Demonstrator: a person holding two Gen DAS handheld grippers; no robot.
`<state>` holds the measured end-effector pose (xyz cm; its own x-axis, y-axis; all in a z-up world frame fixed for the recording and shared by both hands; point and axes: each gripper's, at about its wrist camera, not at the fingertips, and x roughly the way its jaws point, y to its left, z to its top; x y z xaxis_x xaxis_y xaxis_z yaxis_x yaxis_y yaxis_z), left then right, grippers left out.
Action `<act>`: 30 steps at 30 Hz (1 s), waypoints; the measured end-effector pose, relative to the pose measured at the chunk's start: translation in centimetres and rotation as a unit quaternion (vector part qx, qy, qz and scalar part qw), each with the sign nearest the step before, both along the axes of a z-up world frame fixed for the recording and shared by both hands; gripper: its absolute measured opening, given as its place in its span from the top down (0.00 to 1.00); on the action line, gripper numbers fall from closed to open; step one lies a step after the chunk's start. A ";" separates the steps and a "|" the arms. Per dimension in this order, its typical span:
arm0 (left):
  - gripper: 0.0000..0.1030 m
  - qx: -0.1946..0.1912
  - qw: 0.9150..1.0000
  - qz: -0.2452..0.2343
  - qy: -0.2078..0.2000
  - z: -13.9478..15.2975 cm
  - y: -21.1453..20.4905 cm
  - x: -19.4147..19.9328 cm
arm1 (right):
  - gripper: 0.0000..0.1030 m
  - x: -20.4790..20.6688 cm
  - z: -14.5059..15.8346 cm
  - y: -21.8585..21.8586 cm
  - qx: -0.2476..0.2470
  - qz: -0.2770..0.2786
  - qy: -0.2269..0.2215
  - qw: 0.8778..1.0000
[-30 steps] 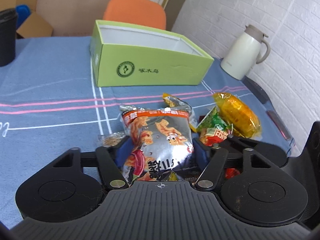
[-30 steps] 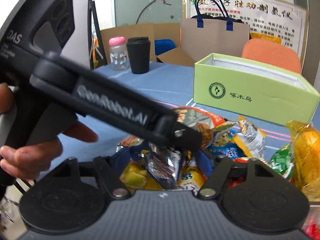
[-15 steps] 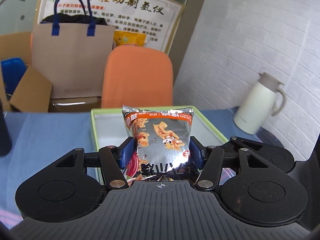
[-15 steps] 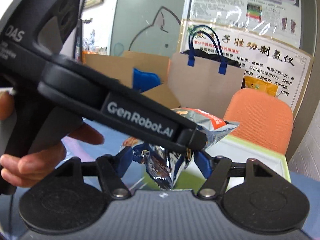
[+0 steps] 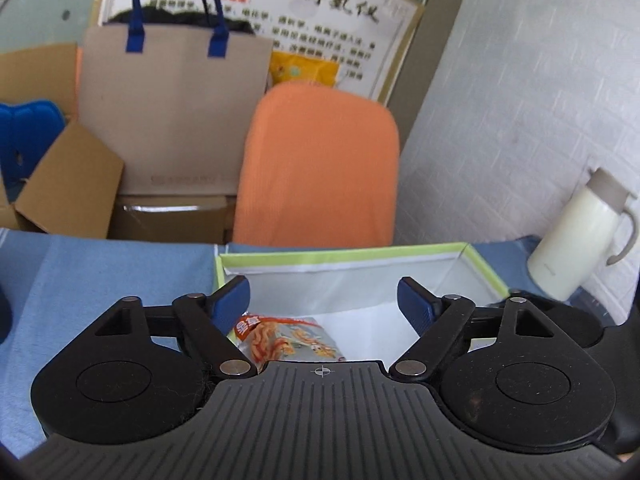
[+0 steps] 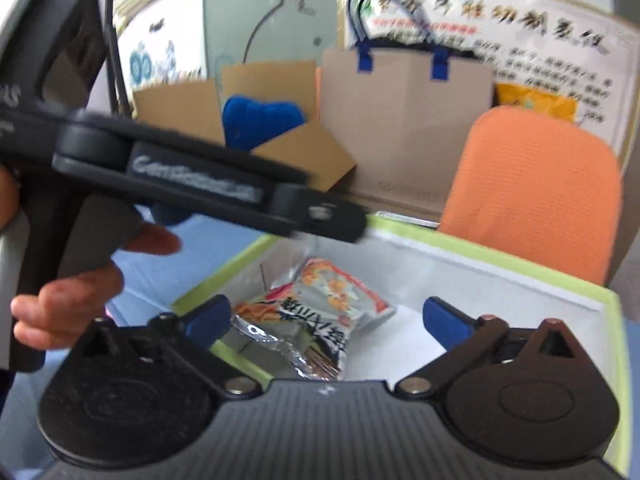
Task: Organize snacks
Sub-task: 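Carry the silver bag into the green box and open the left tool, then return the left tool to the pile and grasp the yellow wrapped bun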
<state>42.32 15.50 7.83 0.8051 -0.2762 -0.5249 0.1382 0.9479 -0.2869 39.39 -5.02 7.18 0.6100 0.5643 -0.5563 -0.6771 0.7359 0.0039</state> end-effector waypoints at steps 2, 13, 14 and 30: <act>0.24 -0.013 1.000 0.004 -0.008 0.8 0.0 -1.7 | 0.01 -1.6 1.5 -1.5 -0.004 -0.028 -0.023 0.999; 0.23 -0.060 0.997 -0.024 -0.039 2.7 -3.2 -13.1 | 0.00 -11.5 5.8 -7.1 -0.020 -0.047 -0.049 0.997; 0.23 -0.065 0.997 -0.028 -0.040 2.9 -3.7 -14.2 | 0.00 -12.5 6.1 -7.6 -0.021 -0.048 -0.063 0.997; 0.20 -0.210 0.972 -0.073 0.077 -3.3 -10.9 -19.8 | 0.01 -23.8 -2.3 -16.3 0.085 -0.145 -0.011 0.986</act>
<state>22.51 4.63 4.55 0.6623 -0.5972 -0.4524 0.1863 0.7161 -0.6726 15.57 -21.29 4.91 0.7695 0.4485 -0.4546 -0.4401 0.8883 0.1314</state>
